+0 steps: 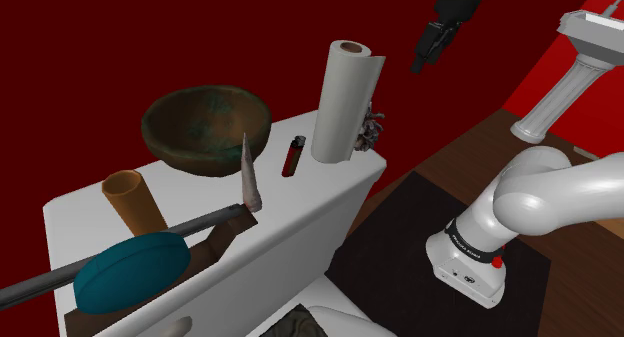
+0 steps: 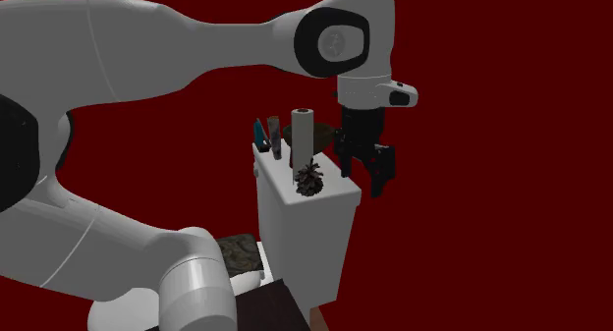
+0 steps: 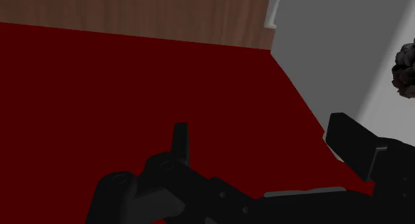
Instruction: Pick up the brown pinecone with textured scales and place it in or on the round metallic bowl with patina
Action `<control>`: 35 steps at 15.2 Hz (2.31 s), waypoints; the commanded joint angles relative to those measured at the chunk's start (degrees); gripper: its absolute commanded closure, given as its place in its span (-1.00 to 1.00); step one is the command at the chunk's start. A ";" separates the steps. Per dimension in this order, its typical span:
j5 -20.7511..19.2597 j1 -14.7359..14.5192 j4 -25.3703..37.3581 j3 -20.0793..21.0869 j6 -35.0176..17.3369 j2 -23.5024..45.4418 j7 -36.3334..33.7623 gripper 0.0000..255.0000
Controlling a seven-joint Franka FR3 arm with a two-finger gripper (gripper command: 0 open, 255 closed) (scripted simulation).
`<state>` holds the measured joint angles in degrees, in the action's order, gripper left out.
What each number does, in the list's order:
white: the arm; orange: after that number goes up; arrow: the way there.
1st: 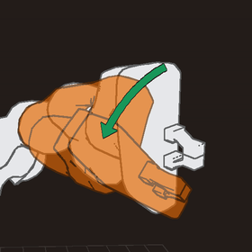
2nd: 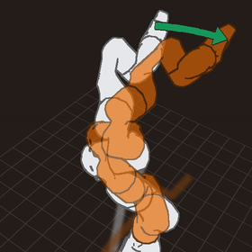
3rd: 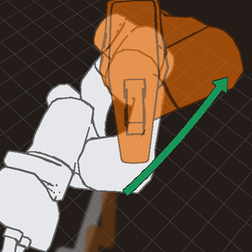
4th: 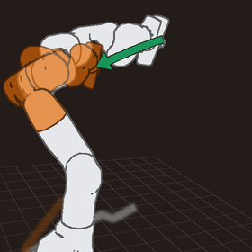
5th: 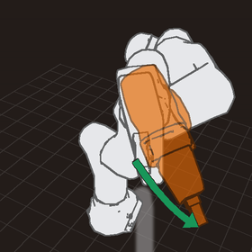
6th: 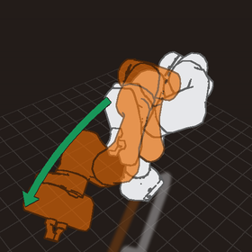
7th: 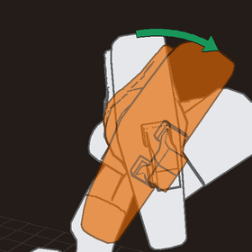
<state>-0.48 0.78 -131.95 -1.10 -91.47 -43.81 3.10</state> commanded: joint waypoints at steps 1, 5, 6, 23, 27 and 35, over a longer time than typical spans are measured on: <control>0.00 0.00 0.00 0.00 0.00 0.00 0.00 -1.00; 4.31 -1.23 -2.69 4.75 -1.78 -2.15 -7.03 -1.00; 5.41 -1.55 -3.17 5.98 -2.31 -2.49 -8.79 -1.00; 16.88 -4.52 -7.95 21.09 -14.43 -0.74 -27.06 -1.00; 17.11 -4.59 -9.02 21.41 -15.67 -0.58 -27.01 -1.00; 17.11 -4.58 -9.01 21.41 -15.66 -0.57 -27.01 1.00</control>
<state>16.62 -3.80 -140.94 20.30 -107.14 -44.40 -23.91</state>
